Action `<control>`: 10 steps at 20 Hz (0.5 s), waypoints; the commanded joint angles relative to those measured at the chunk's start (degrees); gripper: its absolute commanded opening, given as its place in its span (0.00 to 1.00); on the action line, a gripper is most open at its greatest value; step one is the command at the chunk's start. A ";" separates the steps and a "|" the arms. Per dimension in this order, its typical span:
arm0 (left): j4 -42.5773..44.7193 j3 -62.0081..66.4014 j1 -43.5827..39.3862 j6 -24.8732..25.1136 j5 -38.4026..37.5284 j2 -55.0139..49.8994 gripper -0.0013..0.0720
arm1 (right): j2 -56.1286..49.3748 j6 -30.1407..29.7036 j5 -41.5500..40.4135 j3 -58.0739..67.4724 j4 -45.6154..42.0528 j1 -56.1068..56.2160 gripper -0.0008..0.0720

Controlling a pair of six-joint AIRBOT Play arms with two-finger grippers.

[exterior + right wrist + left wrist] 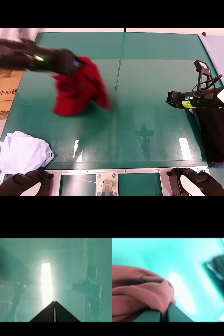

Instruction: Fold the shirts.

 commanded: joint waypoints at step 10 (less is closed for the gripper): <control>-1.38 -8.66 -6.08 -0.28 -5.53 -11.04 0.99 | 0.44 1.90 10.54 -3.76 -4.48 -1.11 0.55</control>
